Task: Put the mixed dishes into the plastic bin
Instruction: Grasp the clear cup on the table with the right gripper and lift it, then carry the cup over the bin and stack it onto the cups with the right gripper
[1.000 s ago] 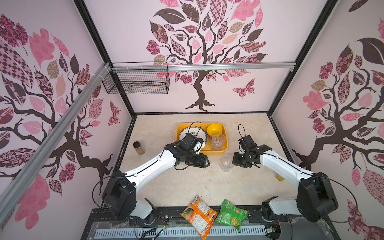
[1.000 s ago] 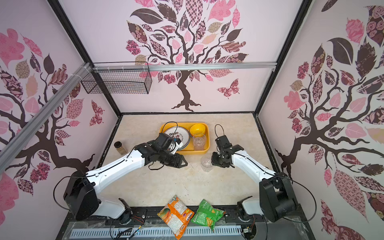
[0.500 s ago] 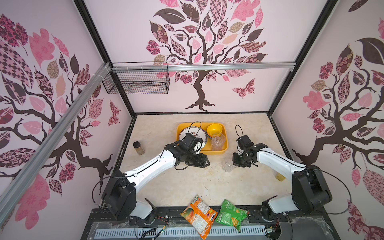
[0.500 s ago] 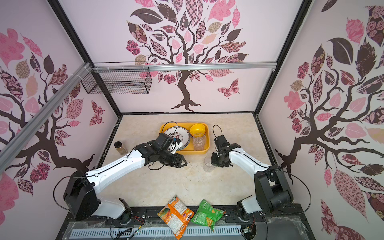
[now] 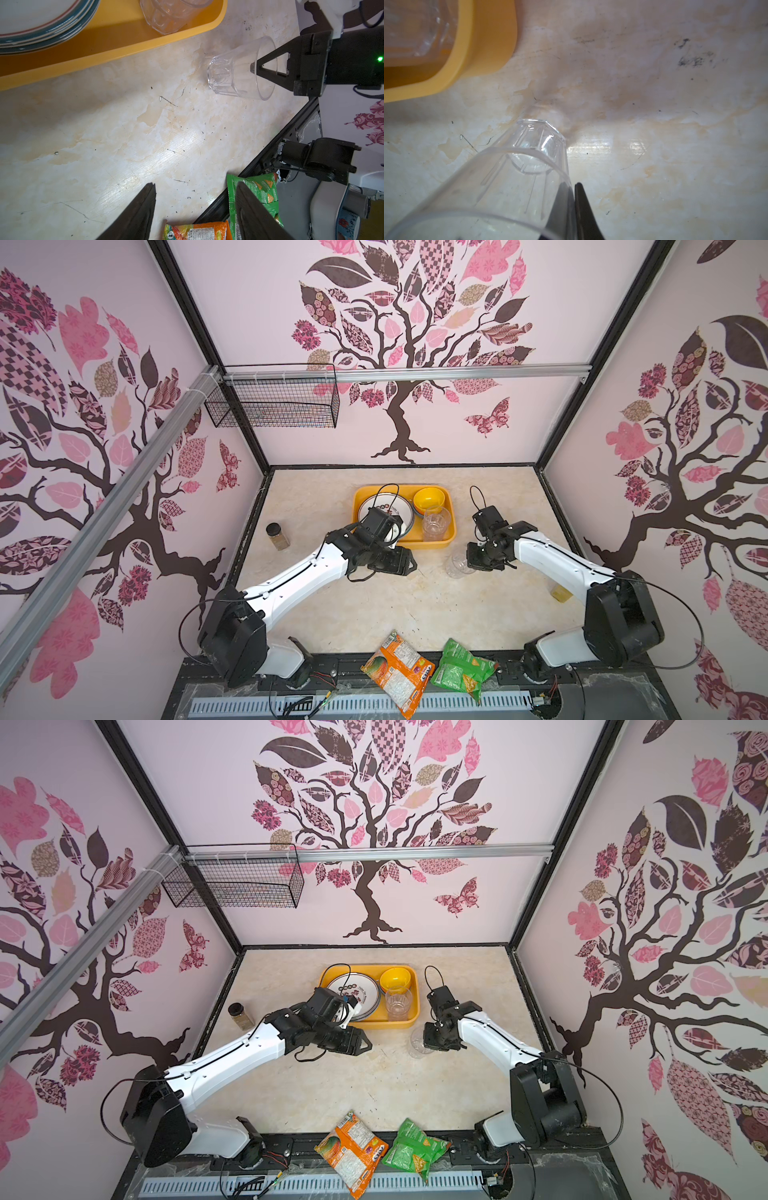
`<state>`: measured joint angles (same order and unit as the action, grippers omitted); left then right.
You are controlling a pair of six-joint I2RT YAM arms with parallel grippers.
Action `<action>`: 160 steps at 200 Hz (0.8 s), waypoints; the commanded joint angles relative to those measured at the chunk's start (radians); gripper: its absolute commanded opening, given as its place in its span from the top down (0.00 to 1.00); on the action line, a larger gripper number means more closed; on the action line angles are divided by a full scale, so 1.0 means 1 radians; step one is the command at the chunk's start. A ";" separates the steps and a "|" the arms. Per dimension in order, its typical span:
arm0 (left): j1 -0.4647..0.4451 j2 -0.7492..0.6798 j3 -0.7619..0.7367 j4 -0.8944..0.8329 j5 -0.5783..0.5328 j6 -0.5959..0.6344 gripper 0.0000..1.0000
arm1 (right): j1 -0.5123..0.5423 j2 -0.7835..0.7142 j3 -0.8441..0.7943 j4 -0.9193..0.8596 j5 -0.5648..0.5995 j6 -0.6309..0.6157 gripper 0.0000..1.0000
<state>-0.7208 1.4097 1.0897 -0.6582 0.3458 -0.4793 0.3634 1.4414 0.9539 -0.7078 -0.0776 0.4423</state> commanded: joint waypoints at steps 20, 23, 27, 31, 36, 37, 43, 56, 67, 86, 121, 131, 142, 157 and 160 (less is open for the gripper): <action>0.001 -0.052 -0.044 0.025 -0.075 -0.031 0.35 | 0.022 -0.029 0.085 -0.096 0.007 -0.027 0.99; 0.002 -0.055 -0.045 0.026 -0.080 -0.034 0.35 | 0.025 -0.031 0.090 -0.102 0.007 -0.029 0.99; 0.005 -0.058 -0.048 0.029 -0.087 -0.038 0.35 | 0.028 -0.033 0.098 -0.110 0.008 -0.032 0.99; 0.007 -0.062 -0.050 0.032 -0.093 -0.042 0.35 | 0.031 -0.034 0.105 -0.119 0.009 -0.034 0.99; 0.009 -0.067 -0.056 0.035 -0.100 -0.046 0.34 | 0.035 -0.036 0.117 -0.130 0.010 -0.037 0.99; 0.011 -0.070 -0.057 0.035 -0.102 -0.047 0.34 | 0.035 -0.037 0.120 -0.132 0.011 -0.037 0.99; 0.017 -0.076 -0.062 0.039 -0.108 -0.054 0.34 | 0.038 -0.039 0.134 -0.145 0.012 -0.043 0.99; 0.030 -0.094 -0.077 0.051 -0.118 -0.065 0.34 | 0.041 -0.043 0.165 -0.171 0.010 -0.052 0.99; 0.047 -0.109 -0.089 0.058 -0.123 -0.078 0.34 | 0.042 -0.045 0.190 -0.191 0.012 -0.059 0.99; 0.084 -0.140 -0.117 0.079 -0.123 -0.102 0.33 | 0.041 -0.044 0.236 -0.224 0.006 -0.074 0.99; 0.128 -0.187 -0.153 0.084 -0.151 -0.124 0.33 | 0.042 -0.026 0.316 -0.277 -0.016 -0.098 0.99; 0.134 -0.199 -0.161 0.084 -0.165 -0.128 0.33 | 0.042 -0.018 0.344 -0.293 -0.012 -0.102 0.99; 0.138 -0.212 -0.168 0.087 -0.175 -0.132 0.33 | 0.042 -0.011 0.374 -0.311 -0.008 -0.109 0.99; 0.143 -0.221 -0.173 0.089 -0.182 -0.138 0.33 | 0.042 0.004 0.419 -0.335 0.000 -0.118 0.99; 0.144 -0.222 -0.173 0.088 -0.185 -0.139 0.32 | 0.042 0.008 0.429 -0.339 0.003 -0.120 0.99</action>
<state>-0.5861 1.2114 0.9455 -0.5934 0.1932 -0.6029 0.4007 1.4357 1.2919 -0.9779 -0.0811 0.3527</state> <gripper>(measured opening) 0.673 0.097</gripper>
